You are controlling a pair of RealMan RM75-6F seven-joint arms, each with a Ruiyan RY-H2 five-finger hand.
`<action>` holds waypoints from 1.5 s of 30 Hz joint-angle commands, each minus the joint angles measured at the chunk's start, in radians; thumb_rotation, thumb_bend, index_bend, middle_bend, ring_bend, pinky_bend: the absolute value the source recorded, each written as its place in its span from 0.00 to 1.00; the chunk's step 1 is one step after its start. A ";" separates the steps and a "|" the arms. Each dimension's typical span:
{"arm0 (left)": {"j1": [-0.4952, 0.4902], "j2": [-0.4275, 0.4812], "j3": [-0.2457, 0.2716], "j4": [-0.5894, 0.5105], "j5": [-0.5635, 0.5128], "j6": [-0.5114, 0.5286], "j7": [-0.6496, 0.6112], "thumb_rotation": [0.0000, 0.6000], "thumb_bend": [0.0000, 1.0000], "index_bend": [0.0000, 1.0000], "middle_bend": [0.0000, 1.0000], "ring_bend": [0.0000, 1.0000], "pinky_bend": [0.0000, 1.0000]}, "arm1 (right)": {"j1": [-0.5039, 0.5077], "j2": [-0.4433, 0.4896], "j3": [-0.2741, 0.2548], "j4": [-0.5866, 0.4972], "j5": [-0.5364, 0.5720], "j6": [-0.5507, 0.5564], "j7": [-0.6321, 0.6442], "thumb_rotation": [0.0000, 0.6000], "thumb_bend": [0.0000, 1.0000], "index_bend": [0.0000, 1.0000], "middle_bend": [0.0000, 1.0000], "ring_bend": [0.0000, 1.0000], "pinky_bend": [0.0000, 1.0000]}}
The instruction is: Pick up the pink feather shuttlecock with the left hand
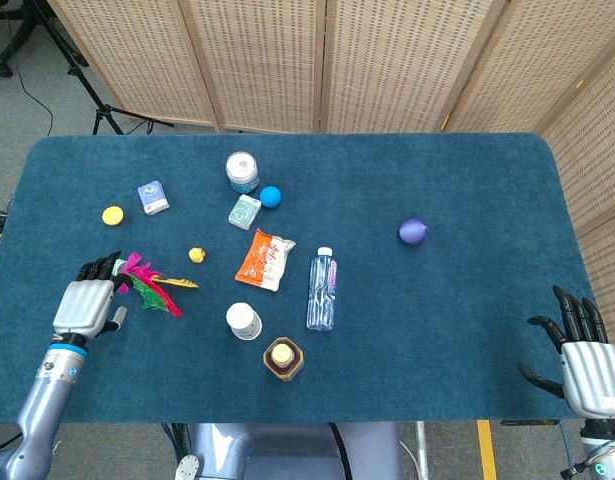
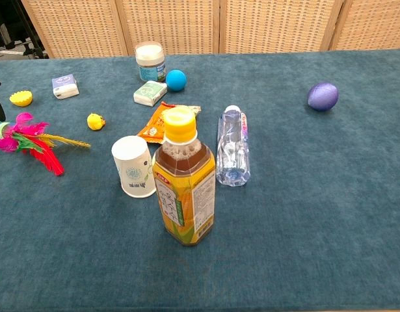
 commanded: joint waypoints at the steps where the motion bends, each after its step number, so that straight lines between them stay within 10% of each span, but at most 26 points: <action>1: -0.011 -0.008 0.005 0.001 -0.007 -0.001 0.014 1.00 0.42 0.38 0.00 0.06 0.10 | 0.000 -0.001 0.000 0.001 -0.001 0.001 0.001 1.00 0.21 0.31 0.00 0.00 0.00; 45: -0.092 -0.223 0.116 0.251 0.027 0.101 0.228 1.00 0.47 0.38 0.00 0.06 0.10 | -0.010 -0.006 0.014 0.010 -0.012 0.039 0.022 1.00 0.21 0.31 0.00 0.00 0.00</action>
